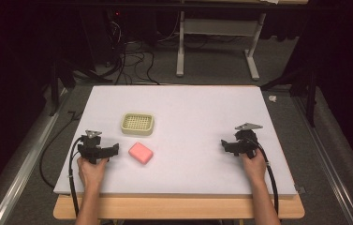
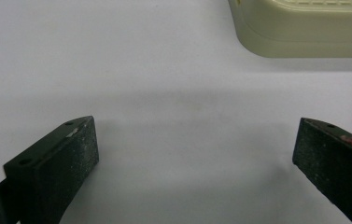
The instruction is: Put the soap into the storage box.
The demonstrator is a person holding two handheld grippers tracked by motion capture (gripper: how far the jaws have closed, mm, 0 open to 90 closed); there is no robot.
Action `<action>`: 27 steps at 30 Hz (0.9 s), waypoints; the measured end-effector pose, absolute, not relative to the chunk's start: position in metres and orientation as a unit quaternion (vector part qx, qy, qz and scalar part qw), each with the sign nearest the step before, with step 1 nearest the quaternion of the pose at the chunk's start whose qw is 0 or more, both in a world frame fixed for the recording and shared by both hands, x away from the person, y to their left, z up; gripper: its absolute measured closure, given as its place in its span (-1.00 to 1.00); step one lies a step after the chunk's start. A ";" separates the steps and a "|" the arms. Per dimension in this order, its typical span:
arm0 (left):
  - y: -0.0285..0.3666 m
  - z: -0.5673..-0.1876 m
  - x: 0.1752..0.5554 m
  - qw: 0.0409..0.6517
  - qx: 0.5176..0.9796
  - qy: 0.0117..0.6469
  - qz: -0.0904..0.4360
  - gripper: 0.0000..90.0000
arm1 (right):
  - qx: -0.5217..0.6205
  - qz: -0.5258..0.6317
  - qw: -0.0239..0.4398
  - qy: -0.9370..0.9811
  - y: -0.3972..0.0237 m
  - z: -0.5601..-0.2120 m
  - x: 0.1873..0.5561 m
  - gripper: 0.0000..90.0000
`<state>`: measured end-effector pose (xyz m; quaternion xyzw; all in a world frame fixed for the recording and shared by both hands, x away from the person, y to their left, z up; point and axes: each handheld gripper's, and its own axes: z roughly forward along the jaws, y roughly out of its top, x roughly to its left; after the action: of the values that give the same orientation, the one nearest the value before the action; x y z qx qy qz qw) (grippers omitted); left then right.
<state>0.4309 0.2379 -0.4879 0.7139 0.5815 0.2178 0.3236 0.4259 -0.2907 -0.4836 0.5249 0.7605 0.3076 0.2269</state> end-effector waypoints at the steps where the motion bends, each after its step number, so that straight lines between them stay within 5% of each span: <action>1: 0.237 -0.487 0.430 0.323 0.715 0.581 0.219 -0.98 | 0.525 0.308 0.227 0.760 -0.291 -0.484 0.426 -0.66; 27: 0.217 -0.453 0.395 0.411 0.732 0.507 0.193 -0.96 | 0.525 0.308 0.227 0.760 -0.291 -0.484 0.426 -0.66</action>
<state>0.3949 0.2168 -0.4530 0.7324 0.5074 0.1926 0.4112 0.4259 -0.2907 -0.4836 0.5249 0.7605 0.3076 0.2269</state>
